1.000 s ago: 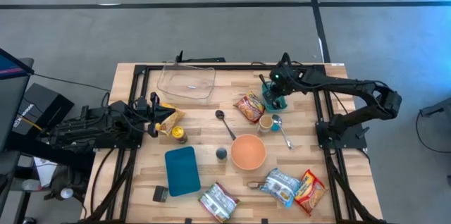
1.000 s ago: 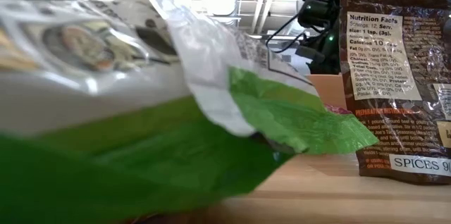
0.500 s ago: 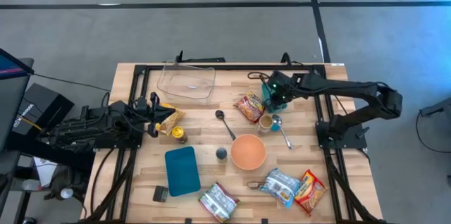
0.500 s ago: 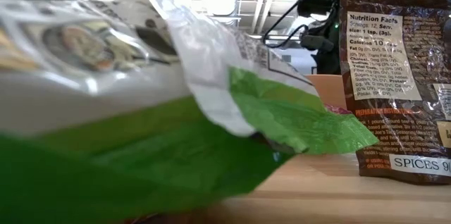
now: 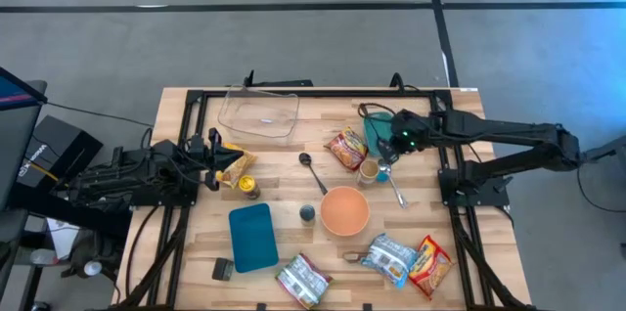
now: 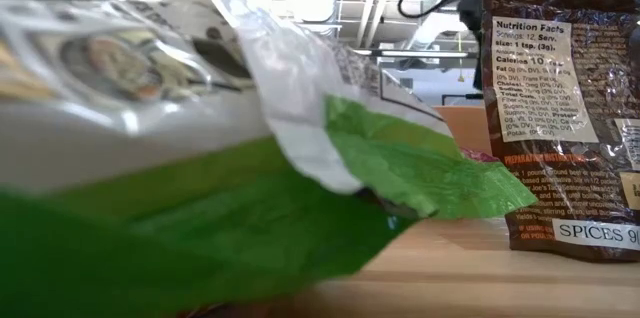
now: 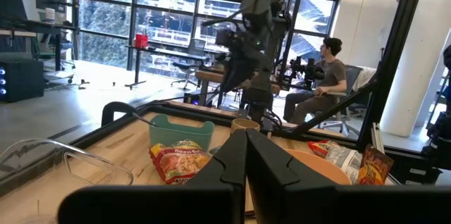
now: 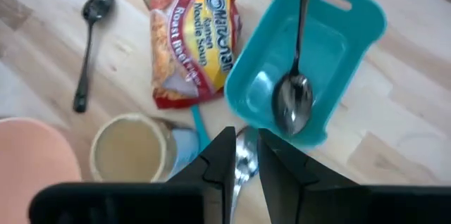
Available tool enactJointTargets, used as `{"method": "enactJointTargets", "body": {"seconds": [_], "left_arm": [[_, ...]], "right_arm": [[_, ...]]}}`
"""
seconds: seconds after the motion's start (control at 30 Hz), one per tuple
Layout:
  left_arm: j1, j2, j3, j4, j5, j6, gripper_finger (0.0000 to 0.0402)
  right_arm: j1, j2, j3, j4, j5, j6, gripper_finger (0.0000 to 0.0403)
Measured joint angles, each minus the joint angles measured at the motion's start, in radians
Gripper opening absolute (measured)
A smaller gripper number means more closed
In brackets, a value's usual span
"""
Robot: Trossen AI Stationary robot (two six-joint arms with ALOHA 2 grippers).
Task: Pick & Place Food Item
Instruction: Put the silver spoon into the green bin
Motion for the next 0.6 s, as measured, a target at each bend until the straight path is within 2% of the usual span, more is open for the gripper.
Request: {"method": "enactJointTargets", "body": {"seconds": [0.2, 0.6], "left_arm": [[0.0, 0.0, 0.0, 0.0, 0.0, 0.0, 0.0001], [0.0, 0.0, 0.0, 0.0, 0.0, 0.0, 0.0001]], "right_arm": [[0.08, -0.038, 0.0, -0.08, 0.01, 0.117, 0.0055], [0.282, -0.018, 0.0, -0.243, 0.094, 0.347, 0.0055]]}}
